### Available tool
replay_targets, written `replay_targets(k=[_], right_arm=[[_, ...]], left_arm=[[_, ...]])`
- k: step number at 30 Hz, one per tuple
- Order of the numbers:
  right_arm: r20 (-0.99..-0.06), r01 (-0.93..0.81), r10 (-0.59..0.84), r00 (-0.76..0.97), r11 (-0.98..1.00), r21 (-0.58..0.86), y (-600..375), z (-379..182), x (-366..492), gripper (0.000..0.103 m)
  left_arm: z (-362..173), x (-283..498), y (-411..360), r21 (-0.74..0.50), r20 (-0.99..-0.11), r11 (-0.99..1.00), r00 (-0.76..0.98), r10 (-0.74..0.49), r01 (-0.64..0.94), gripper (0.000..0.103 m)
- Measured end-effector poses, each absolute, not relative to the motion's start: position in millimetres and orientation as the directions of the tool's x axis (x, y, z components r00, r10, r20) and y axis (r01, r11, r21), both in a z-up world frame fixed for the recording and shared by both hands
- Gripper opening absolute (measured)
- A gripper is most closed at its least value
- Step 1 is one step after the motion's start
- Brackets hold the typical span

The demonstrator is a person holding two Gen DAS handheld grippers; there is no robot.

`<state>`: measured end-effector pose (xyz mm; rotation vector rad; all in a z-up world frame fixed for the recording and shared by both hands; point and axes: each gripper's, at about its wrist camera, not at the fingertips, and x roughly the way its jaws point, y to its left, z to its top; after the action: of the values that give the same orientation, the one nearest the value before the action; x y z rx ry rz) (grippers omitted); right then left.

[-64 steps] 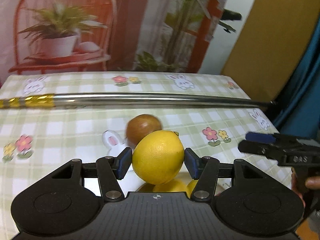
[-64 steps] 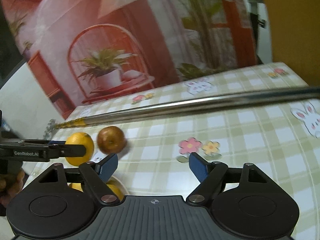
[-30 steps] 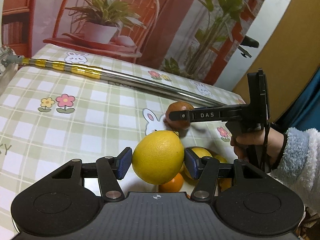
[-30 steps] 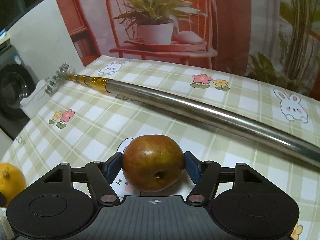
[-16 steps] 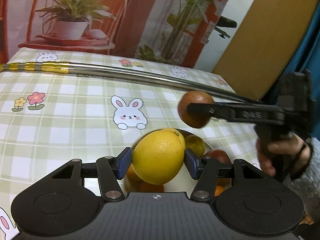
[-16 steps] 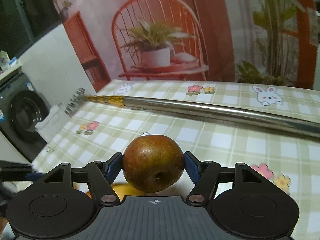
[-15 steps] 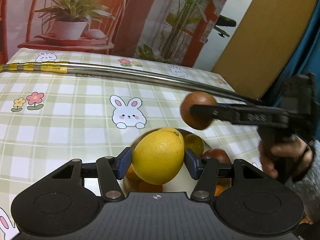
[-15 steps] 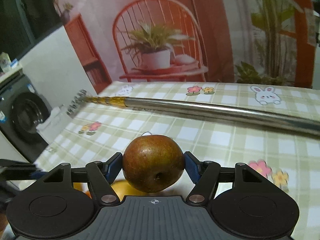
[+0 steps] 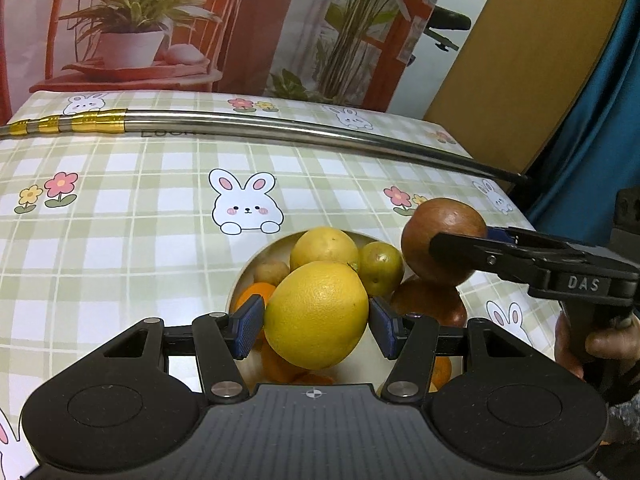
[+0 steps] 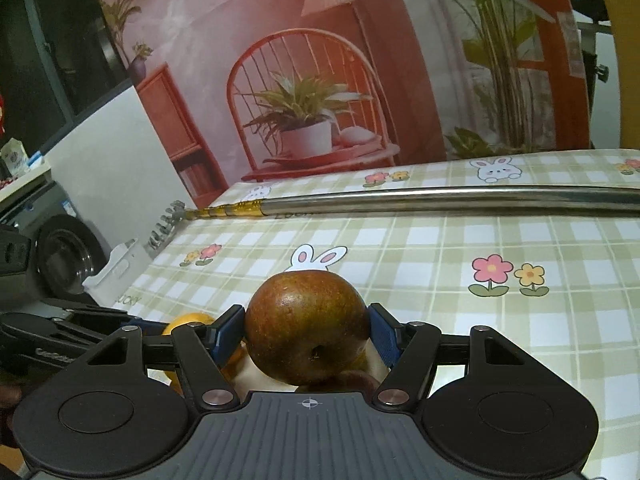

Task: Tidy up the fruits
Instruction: 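Carry the lemon over the plate with left while right lowers the brown apple onto it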

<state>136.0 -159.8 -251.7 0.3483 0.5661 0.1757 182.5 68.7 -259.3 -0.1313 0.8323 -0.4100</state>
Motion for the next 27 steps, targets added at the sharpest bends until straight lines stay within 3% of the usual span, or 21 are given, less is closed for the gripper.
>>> replay_targets(k=[9,15,27], right_arm=[[-0.491,-0.083,0.258,0.832,0.933,0.35,-151.1,-246.8,132.6,0.063],[-0.555,-0.145,0.251,0.793,0.963,0.228,-121.6,-240.2,141.4,0.063],[-0.685,-0.204,0.259,0.681,0.965,0.163,-84.8,-255.5,160.6,0.063]], left_arm=[[-259.7,184.5,77.8,-0.3,-0.684,0.916,0.609,-0.402,0.267,0.06],[-257.2,179.9,93.0,-0.339,-0.665,0.908,0.619,-0.417,0.248,0.06],[-256.7,175.3,102.1,-0.366,-0.65,0.902,0.632,-0.423,0.227,0.06]])
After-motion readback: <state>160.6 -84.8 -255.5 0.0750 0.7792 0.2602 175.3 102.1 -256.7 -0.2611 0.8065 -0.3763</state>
